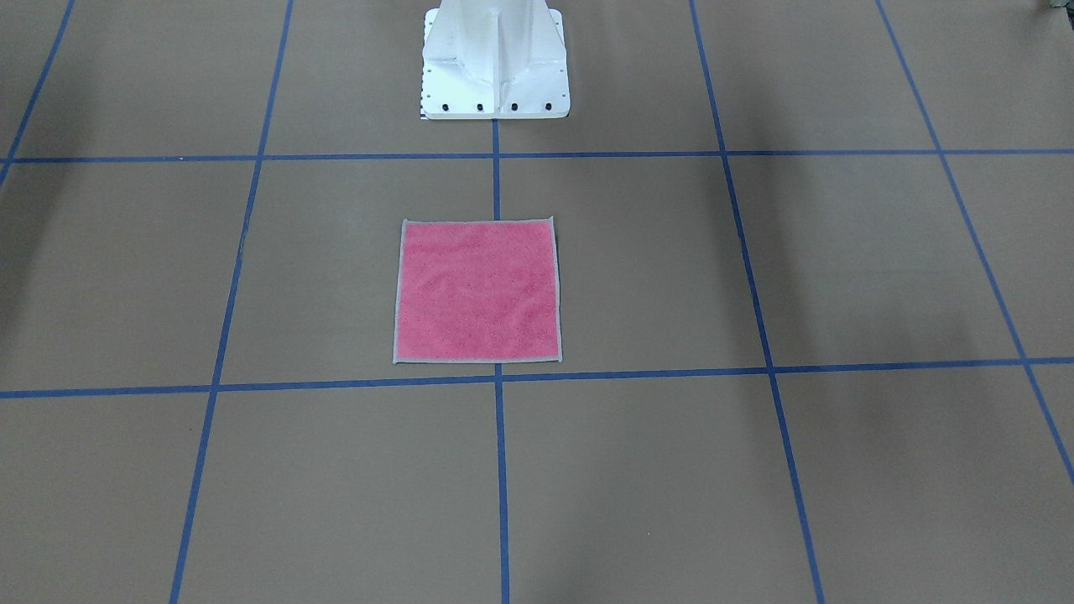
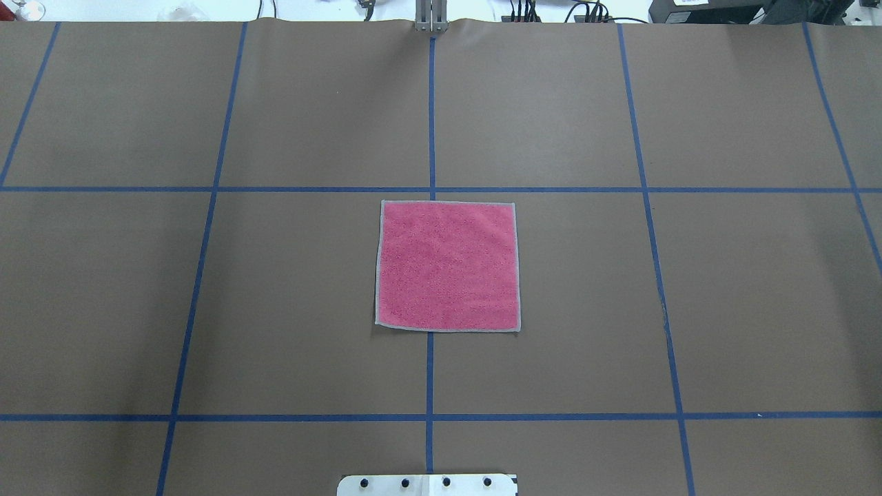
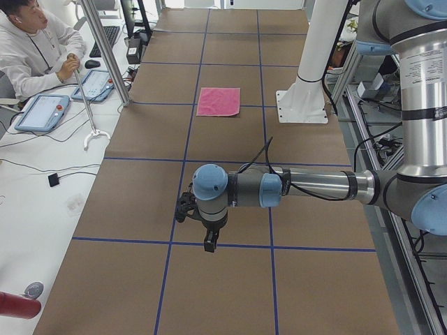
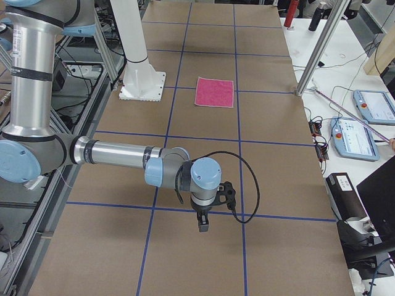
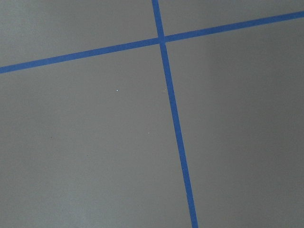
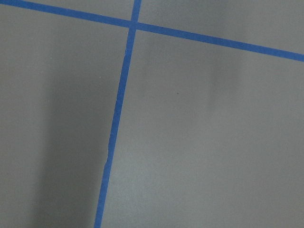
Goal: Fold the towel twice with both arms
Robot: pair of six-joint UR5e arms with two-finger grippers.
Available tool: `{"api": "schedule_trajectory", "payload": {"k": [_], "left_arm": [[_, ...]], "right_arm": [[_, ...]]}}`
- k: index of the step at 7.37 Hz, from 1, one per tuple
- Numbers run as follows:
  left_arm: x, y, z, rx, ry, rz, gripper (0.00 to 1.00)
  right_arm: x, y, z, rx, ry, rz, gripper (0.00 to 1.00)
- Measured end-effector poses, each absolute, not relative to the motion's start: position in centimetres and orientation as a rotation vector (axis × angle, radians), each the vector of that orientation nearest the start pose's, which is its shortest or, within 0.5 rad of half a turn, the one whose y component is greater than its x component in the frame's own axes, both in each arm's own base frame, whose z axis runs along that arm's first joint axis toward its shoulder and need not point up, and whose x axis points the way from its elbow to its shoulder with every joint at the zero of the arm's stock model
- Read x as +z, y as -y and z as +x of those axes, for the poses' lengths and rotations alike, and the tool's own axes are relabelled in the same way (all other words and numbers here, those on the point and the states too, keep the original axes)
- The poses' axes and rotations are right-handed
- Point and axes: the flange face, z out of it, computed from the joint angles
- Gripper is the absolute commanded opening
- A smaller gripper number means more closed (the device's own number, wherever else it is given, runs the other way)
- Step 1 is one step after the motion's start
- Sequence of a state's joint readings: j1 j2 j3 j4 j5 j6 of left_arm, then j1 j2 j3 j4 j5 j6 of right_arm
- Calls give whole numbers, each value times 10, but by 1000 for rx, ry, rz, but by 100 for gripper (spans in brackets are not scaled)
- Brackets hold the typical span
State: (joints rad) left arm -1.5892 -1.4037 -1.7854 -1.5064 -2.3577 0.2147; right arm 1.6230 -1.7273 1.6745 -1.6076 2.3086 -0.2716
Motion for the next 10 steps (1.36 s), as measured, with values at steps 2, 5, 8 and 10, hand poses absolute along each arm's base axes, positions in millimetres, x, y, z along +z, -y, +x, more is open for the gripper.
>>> {"api": "schedule_trajectory", "payload": {"k": [2,5,8,10], "left_arm": [[629,419,-70,183,-783,85,100],[616,427,-71,199,-777,128,100],[582,464,-71,239,-766,235,100],[546,497,-72,280,-756,340,100]], "right_arm": [[684,415,88,-177,742,37,100],[672,420,88,-195,735,82,100],[649,435,88,-261,715,271,100],[625,441,83,-232,778,339,100]]}}
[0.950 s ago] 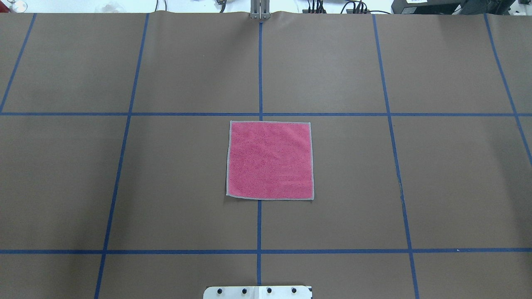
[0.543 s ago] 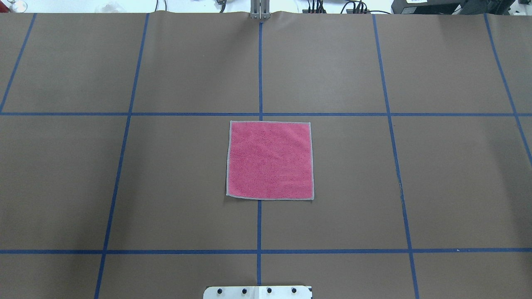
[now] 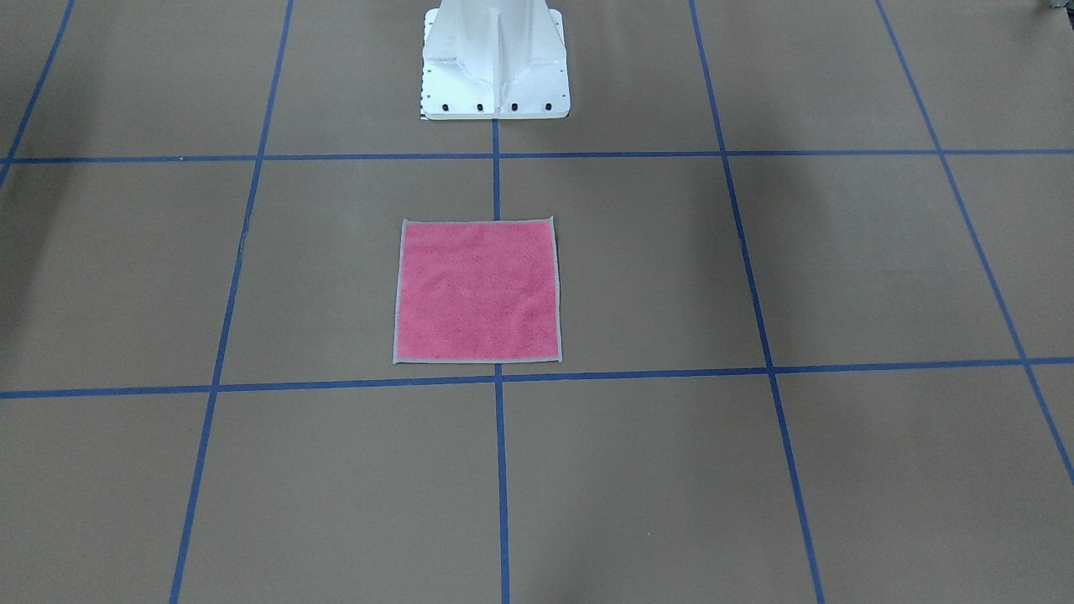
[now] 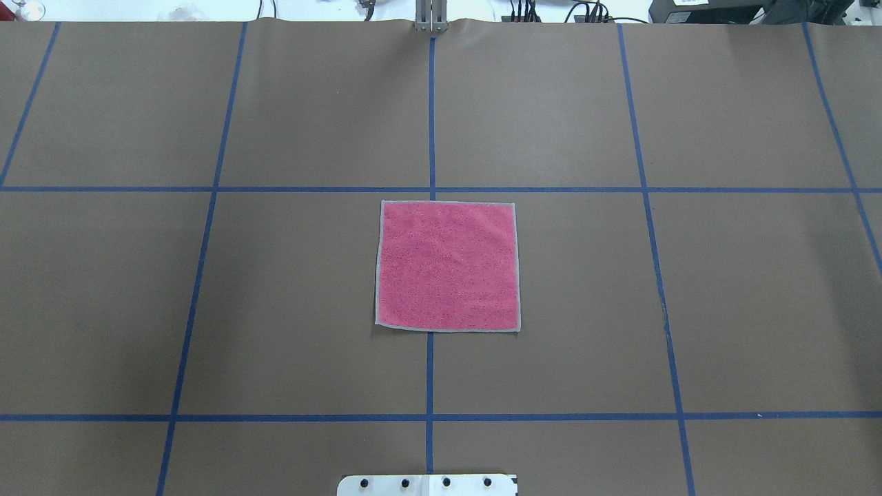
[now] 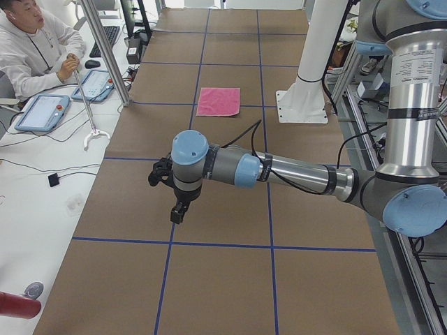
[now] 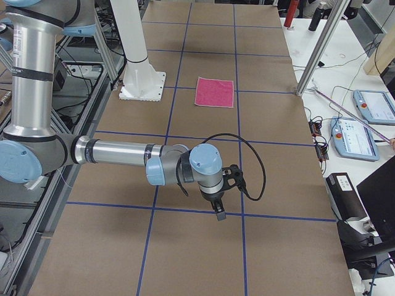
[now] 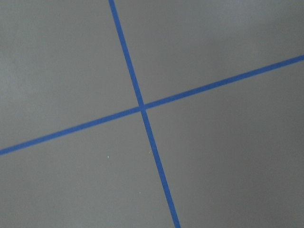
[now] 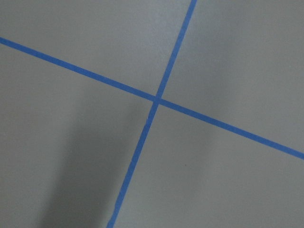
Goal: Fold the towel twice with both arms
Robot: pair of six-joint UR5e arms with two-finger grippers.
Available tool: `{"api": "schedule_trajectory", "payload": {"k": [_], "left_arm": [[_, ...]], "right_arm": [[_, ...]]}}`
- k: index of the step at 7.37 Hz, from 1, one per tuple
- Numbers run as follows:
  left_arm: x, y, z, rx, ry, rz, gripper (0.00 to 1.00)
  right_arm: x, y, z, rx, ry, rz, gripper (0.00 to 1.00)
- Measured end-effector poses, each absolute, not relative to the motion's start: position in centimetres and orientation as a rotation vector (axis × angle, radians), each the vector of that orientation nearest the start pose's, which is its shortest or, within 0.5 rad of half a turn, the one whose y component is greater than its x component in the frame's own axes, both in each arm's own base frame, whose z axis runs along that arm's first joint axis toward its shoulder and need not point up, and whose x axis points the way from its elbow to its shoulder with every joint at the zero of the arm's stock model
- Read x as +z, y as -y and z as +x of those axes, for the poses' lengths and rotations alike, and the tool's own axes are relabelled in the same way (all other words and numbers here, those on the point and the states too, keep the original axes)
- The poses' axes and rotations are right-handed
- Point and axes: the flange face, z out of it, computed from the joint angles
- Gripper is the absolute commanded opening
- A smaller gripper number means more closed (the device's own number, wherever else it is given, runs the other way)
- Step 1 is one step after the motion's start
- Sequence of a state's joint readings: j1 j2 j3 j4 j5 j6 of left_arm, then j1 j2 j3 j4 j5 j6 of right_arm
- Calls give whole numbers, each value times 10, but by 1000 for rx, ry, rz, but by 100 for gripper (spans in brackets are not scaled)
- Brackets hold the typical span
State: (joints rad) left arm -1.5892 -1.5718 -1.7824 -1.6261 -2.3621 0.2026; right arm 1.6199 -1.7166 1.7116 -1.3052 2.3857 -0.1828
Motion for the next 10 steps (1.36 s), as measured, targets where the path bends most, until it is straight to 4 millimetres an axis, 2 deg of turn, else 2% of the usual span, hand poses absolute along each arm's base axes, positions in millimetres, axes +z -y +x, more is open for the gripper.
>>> {"api": "schedule_trajectory", "payload": {"k": [2,3,4,6,9,10], "left_arm": [[528,509,-71,310,-749,425,100],[522,511,-66,326,-751,464,100],[515,513,-48,327,-775,471,100],[493,514,18,266,-870,443,100],[455,493,143,55,-1061,341,100],[426,476,221,-64,-1142,271,100]], "right_arm": [[586,448,60,-117,852,351,100],[568,452,35,-53,893,352,100],[553,455,4,3,930,347,100],[529,454,-57,101,967,321,99],[478,437,-135,301,1010,240,99],[439,420,-195,406,1048,206,99]]}}
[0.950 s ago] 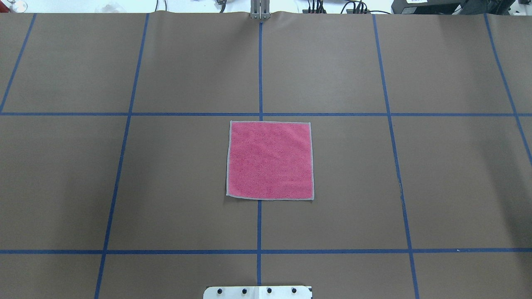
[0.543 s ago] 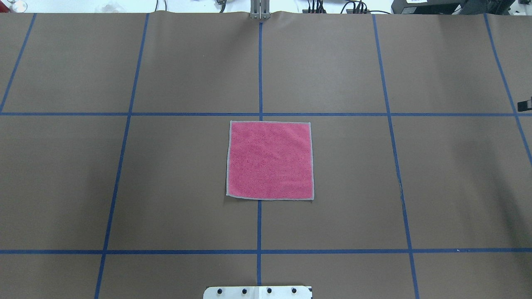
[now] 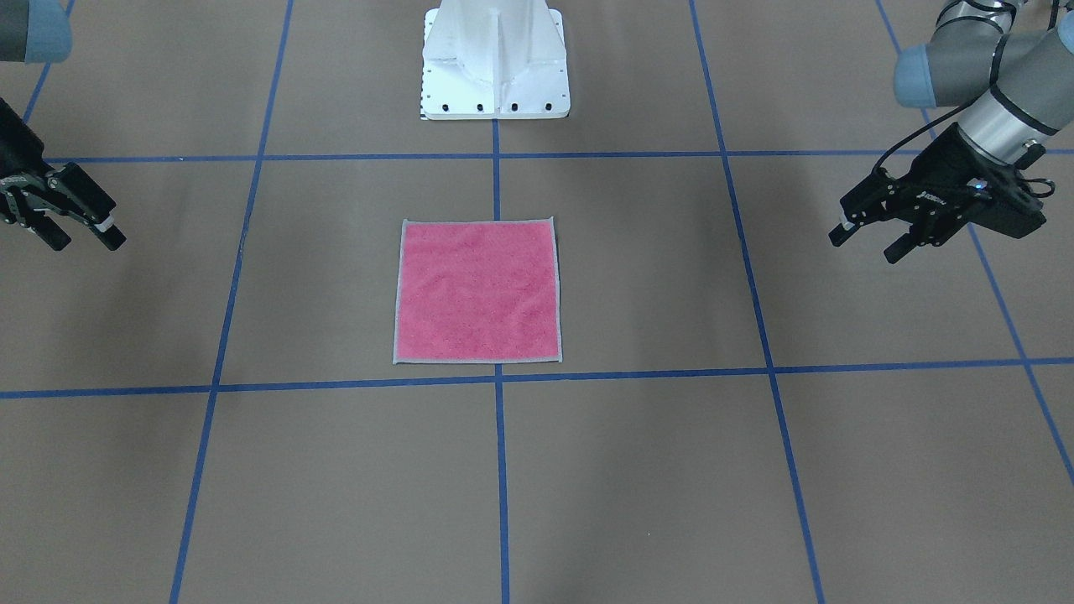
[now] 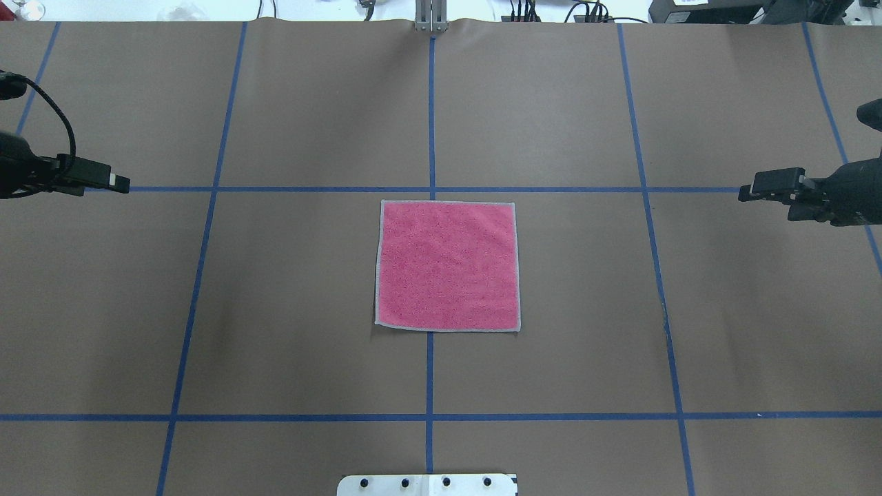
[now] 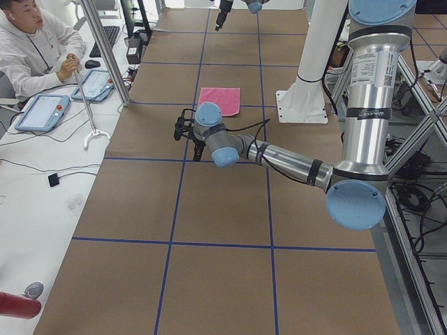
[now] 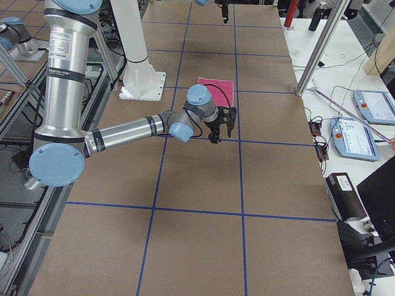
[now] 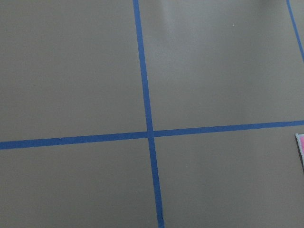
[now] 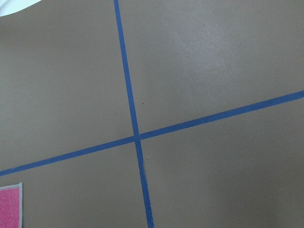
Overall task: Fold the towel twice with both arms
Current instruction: 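Move both grippers in toward the near corners of the pink towel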
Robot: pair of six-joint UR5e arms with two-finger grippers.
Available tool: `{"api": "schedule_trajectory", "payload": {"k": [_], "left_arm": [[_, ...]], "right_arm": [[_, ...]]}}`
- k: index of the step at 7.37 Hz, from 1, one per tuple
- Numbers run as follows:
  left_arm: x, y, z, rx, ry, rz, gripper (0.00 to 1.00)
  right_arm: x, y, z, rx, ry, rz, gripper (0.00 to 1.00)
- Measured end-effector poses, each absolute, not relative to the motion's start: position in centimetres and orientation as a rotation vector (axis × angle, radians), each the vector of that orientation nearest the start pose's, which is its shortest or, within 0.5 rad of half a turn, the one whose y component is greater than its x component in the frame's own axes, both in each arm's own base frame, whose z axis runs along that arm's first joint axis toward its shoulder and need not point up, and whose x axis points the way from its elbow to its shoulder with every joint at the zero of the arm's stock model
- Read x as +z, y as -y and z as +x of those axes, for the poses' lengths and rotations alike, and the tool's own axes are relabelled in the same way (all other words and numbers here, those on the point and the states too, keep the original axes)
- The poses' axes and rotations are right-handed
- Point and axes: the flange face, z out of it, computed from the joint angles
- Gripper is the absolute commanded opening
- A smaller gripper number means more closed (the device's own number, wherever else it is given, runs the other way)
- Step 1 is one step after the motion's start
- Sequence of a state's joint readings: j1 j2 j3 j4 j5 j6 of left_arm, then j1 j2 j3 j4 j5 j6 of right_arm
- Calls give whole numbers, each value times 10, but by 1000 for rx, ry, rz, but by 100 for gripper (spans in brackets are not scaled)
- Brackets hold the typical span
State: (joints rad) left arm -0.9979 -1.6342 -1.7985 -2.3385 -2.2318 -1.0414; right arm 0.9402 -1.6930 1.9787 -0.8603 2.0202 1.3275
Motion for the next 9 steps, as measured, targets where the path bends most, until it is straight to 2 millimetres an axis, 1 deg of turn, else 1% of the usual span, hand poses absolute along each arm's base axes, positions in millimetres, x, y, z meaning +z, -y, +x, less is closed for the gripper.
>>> {"api": "schedule_trajectory", "payload": {"k": [1,2,3,4,5,9], "left_arm": [[377,458,309,-179,-1203,236,100],[343,434,368,-256,-1264,203,100],[328,421,391,-287,-1291,184,100],[324,416,400,-298,-1300,177,100],[322,414,402,-302,-1304,175,100],[321,411,405,-302,-1306,172,100]], "right_arm": [[402,399,-264,515,1098,187,99],[379,380,-306,579,1140,181,99],[369,370,-324,604,1162,179,99],[366,366,-330,612,1169,178,99],[364,365,-332,615,1172,178,99],[364,363,-335,618,1173,176,98]]}}
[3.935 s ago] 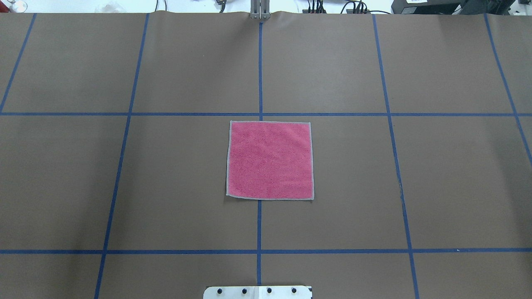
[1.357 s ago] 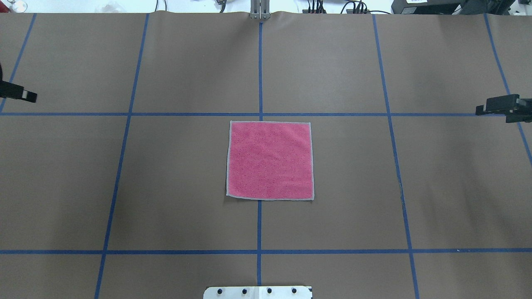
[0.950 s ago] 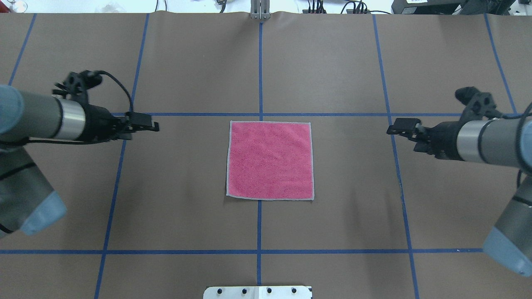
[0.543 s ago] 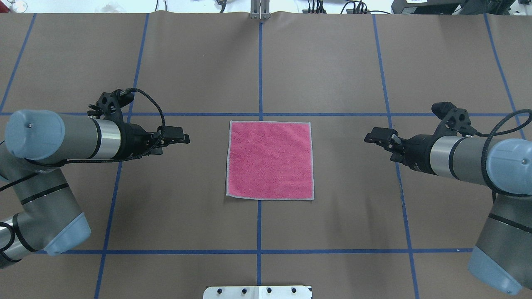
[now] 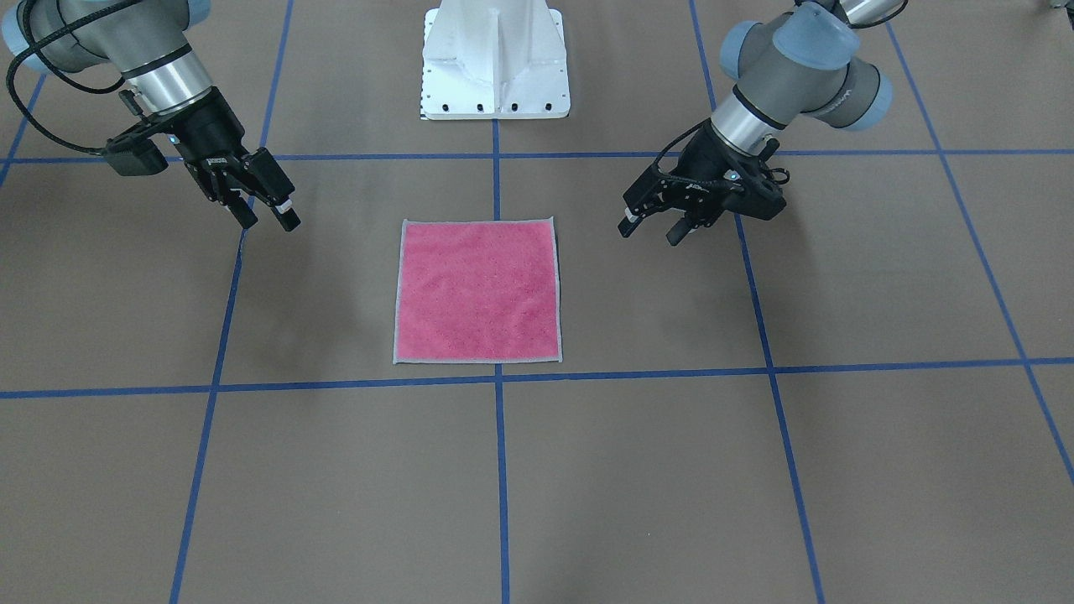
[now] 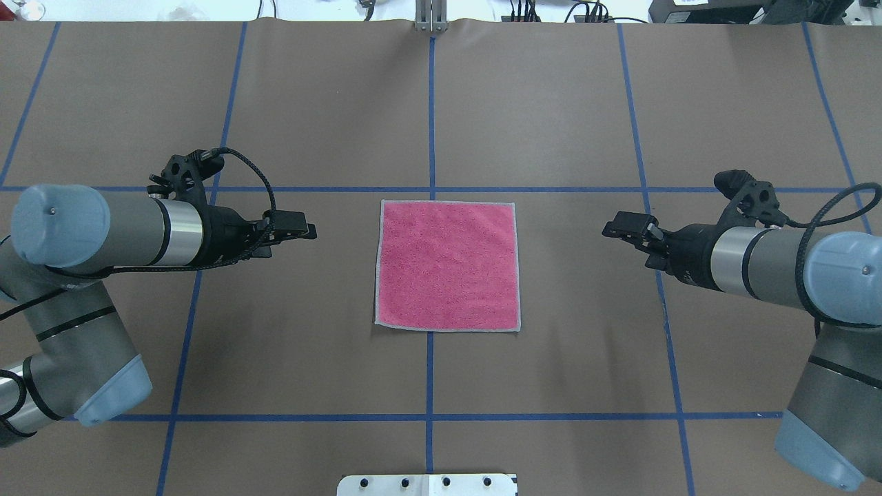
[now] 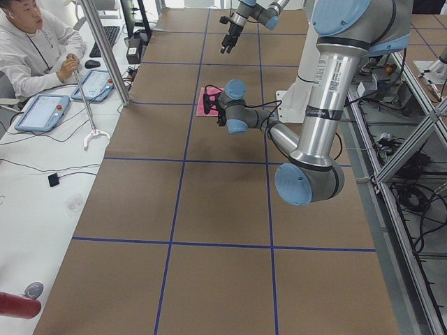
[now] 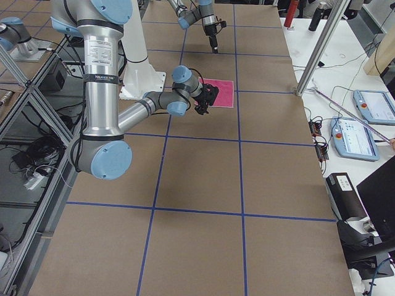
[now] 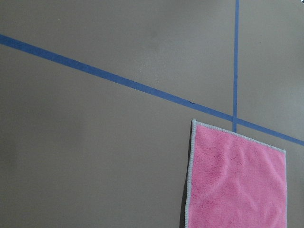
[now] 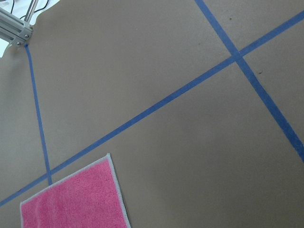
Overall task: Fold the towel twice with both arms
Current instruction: 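Move both grippers in toward the near corners of the pink towel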
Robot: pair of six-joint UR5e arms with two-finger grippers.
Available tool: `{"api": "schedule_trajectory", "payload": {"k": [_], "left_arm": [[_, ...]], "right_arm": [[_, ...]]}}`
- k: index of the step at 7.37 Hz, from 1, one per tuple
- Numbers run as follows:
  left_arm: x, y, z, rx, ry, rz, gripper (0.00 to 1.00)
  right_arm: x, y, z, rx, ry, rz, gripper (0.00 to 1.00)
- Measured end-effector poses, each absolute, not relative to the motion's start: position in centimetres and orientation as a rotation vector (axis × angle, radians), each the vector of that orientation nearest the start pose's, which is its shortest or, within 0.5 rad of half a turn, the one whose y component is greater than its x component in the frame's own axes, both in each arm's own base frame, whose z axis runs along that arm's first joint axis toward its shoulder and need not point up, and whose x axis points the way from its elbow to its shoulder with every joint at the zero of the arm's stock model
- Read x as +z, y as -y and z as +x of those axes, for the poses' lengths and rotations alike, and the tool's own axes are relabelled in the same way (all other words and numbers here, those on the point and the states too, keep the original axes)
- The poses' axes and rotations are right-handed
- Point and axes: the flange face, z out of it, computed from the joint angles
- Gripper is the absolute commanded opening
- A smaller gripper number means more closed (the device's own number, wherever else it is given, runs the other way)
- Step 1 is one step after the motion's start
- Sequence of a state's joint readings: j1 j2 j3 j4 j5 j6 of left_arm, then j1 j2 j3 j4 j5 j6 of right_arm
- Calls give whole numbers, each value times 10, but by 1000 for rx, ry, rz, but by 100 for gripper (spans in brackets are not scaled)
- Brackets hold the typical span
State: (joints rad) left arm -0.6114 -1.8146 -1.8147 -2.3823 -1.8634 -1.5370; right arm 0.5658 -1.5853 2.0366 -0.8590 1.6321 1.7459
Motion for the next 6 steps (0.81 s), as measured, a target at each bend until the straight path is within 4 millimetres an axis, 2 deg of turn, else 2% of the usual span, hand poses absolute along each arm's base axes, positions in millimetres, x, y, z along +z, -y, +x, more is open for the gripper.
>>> {"api": "schedule_trajectory", "payload": {"k": [2,3,5,6], "left_arm": [[318,404,414,-303,-1311,157,100],[312,396,426,-317,-1320,151,100],[287,360,472,-359,-1359,134,98],[277,342,492,-395,-1378,114,98]], "right_arm": [[364,357,-351,659,1179,157,97],[357,352,-376,701,1196,156,96],[339,338,-431,805,1245,123,96],[335,330,-445,854,1263,95,96]]}}
